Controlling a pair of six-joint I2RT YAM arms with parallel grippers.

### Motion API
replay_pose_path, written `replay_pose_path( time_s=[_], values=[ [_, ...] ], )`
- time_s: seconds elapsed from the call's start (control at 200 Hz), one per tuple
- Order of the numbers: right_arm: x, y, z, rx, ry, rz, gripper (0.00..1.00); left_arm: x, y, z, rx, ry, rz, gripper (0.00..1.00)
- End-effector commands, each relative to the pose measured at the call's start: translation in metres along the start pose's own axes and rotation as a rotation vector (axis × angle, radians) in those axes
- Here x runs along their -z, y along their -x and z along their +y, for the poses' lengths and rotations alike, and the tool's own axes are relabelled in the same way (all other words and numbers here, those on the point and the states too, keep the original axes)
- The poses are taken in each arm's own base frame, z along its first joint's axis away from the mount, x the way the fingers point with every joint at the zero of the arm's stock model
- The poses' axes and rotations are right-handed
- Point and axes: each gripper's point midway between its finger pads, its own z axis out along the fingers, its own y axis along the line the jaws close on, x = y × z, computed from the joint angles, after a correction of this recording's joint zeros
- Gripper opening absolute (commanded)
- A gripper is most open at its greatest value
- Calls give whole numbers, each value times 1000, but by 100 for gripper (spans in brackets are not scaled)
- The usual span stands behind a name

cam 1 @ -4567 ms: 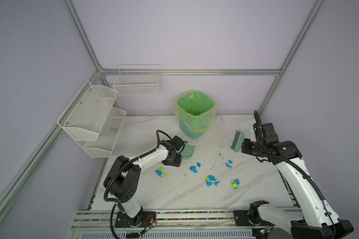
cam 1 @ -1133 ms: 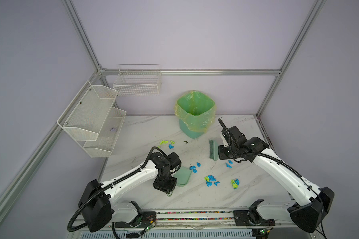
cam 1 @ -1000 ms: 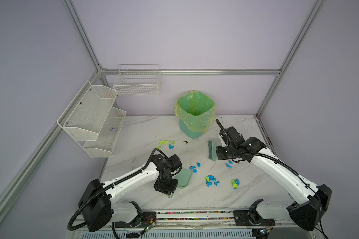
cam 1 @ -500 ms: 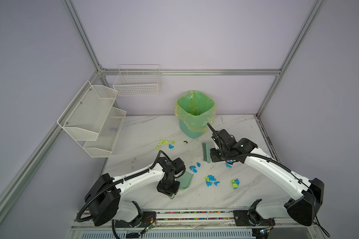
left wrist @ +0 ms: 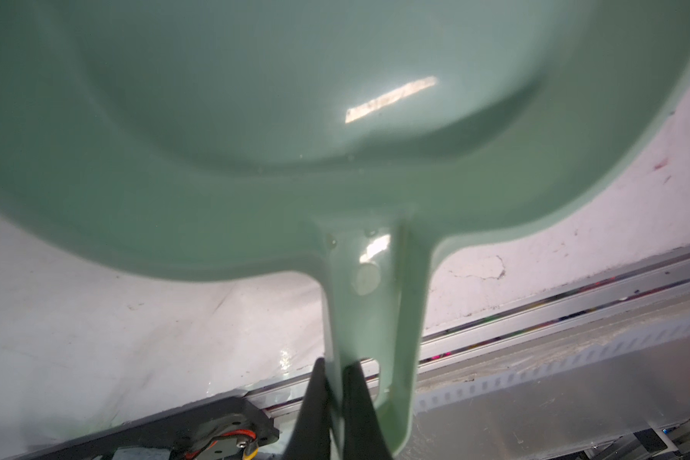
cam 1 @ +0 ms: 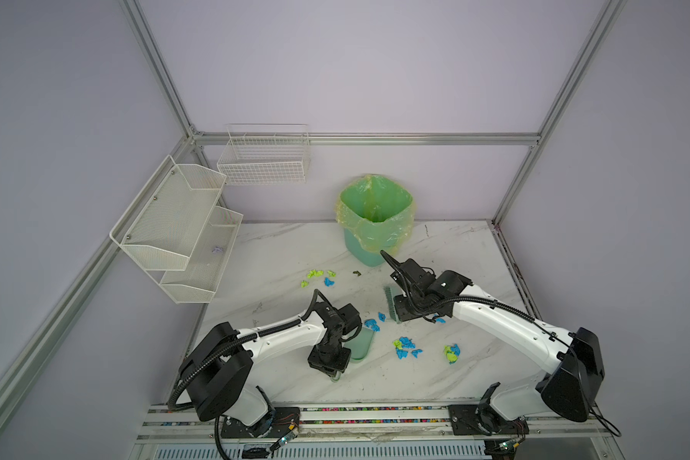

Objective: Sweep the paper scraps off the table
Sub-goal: 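Sweep blue scraps into the dustpan with the brush in the right gripper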

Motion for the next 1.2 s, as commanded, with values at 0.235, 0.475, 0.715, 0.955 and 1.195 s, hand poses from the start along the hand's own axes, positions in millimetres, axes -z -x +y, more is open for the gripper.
replay_pose_path(
  time_s=[0.235, 0.475, 0.715, 0.955, 1.195],
  values=[
    [2, 7, 37, 46, 73, -35, 0, 6, 3, -10, -43, -33, -4, 0],
    [14, -1, 70, 88, 173, -23, 0, 8, -2, -6, -49, -23, 11, 0],
    [46, 2, 84, 67, 300, -75, 0, 12, -2, -2, -48, 3, -3, 0],
    [61, 8, 64, 1, 239, -135, 0, 12, 6, -6, -45, 0, -14, 0],
    [39, 21, 57, 1, 116, -139, 0, 9, 6, -5, -45, 4, -8, 0]
  ],
)
